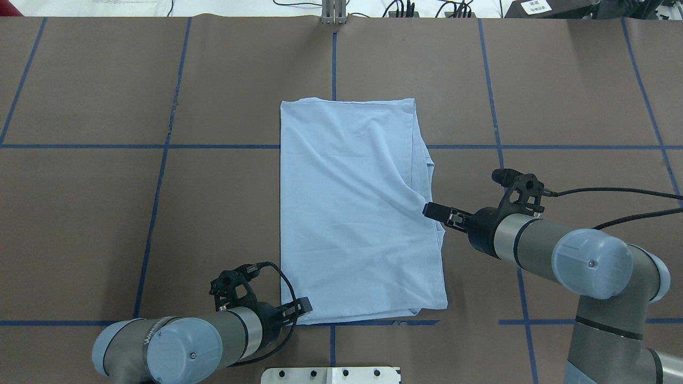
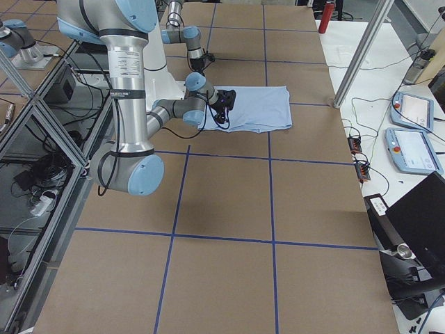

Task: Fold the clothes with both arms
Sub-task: 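Move the right gripper to the shirt's other near corner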

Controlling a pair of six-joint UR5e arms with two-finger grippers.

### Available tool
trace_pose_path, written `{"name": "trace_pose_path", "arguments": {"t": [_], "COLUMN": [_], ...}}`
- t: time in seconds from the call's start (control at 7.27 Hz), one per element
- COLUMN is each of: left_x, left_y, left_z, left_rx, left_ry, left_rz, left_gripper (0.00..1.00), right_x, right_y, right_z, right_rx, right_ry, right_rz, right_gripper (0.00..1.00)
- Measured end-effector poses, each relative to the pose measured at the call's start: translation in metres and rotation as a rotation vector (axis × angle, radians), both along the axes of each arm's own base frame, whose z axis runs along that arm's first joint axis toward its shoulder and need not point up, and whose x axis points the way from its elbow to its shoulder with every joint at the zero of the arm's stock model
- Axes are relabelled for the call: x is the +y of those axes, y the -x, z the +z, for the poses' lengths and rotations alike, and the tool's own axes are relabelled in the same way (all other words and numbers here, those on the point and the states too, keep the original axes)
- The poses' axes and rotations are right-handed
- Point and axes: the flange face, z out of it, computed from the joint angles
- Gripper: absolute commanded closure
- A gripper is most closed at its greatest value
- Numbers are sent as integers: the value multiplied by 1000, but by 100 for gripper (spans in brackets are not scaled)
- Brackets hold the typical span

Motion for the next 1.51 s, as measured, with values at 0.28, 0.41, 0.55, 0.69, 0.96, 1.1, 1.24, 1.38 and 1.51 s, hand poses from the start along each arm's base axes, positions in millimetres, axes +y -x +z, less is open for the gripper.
{"name": "trace_pose_path", "arguments": {"t": [0.28,0.41,0.55,0.69,0.96,1.1,1.24,1.38,1.51], "left_x": [-1,0,-1,-2,-3,-3,-4,-4,-5], "left_y": [2,3,4,5,5,6,6,6,6], "left_z": [-4,-5,-6,-7,-8,-8,-9,-9,-9], "left_rx": [11,13,15,17,19,20,21,22,22], "left_ry": [2,2,2,2,2,2,2,2,1], "left_rz": [-4,-4,-5,-7,-10,-11,-12,-13,-13], "left_gripper": [100,100,100,100,100,100,100,100,100], "right_x": [0,0,1,1,13,26,42,56,68], "right_y": [1,1,1,2,17,34,54,71,86], "right_z": [0,1,1,0,-12,-22,-31,-40,-46], "right_rx": [0,1,-1,-14,-34,-17,14,54,101], "right_ry": [0,1,6,30,181,258,312,355,386], "right_rz": [-1,-1,1,12,65,99,128,147,157], "right_gripper": [0,0,1,6,15,16,16,16,14]}}
